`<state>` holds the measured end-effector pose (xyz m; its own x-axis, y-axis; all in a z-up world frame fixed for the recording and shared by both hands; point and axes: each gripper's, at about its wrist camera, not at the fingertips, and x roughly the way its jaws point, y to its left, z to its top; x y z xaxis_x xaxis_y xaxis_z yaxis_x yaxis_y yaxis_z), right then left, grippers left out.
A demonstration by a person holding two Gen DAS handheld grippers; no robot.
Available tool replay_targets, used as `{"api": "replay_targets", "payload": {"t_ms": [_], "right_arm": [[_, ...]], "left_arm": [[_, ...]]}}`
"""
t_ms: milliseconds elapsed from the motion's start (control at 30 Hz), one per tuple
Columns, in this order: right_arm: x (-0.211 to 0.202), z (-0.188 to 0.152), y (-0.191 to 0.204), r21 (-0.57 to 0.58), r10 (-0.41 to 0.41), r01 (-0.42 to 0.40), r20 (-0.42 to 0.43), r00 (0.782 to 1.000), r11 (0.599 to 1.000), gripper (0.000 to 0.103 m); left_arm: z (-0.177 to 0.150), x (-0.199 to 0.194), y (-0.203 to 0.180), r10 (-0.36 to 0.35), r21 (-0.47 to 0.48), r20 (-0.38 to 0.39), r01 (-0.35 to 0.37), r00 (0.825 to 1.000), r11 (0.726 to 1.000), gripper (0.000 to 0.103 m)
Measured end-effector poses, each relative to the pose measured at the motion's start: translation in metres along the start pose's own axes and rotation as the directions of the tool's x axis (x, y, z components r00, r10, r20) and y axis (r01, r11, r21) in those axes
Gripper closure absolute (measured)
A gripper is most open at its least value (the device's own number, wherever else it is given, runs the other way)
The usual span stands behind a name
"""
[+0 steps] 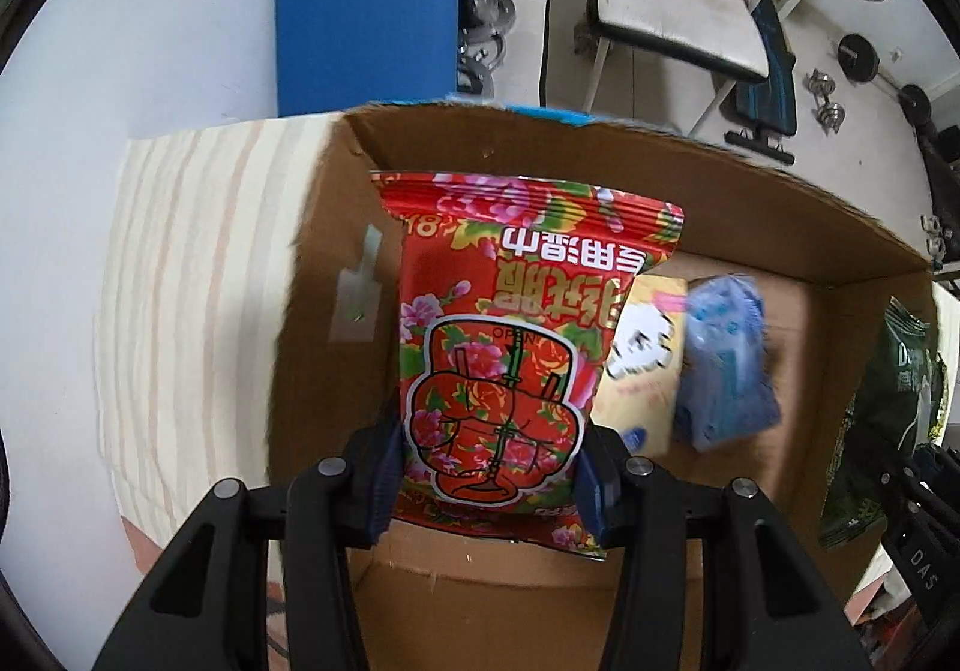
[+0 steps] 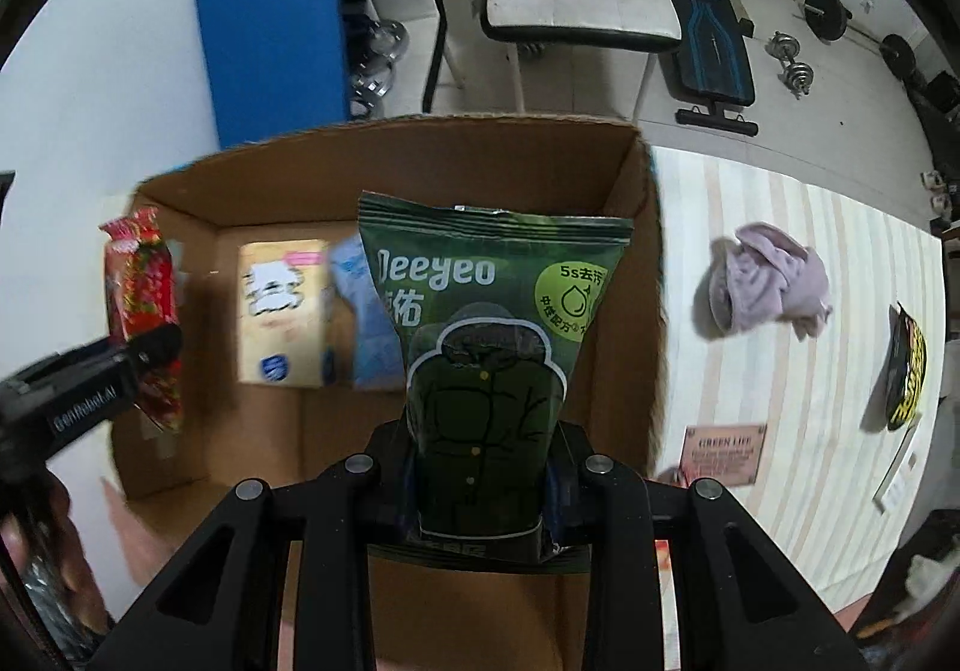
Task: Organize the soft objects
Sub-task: 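Lower both bags into the box beside the tissue packs and release, then grasp the lilac cloth with left tool while right tool grasps black shoe-wipes pack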
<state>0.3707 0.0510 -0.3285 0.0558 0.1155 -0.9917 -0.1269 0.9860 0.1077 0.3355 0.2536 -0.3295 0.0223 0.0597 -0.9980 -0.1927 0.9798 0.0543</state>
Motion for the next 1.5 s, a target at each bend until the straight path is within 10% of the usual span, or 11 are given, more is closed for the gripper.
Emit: {"api": "replay_targets", "payload": {"t_ms": [267,400,1500], "right_arm": [[0.039,0.016,0.004,-0.007,-0.05,0.049,-0.071,0.996,0.999,0.065],[0.038,0.018,0.004,0.012,-0.04,0.04,-0.065,0.997,0.999,0.012],[-0.058,-0.099,0.018,-0.014,-0.004,0.006,0.123,0.992,1.0,0.0]], "left_arm": [[0.016,0.02,-0.003,0.014,0.0,-0.055,-0.014,0.998,1.0,0.046],[0.019,0.008,-0.002,-0.004,-0.003,-0.02,0.004,1.0,1.0,0.017],[-0.116,-0.101,0.002,-0.017,-0.007,0.257,0.019,0.966,1.0,0.005]]}}
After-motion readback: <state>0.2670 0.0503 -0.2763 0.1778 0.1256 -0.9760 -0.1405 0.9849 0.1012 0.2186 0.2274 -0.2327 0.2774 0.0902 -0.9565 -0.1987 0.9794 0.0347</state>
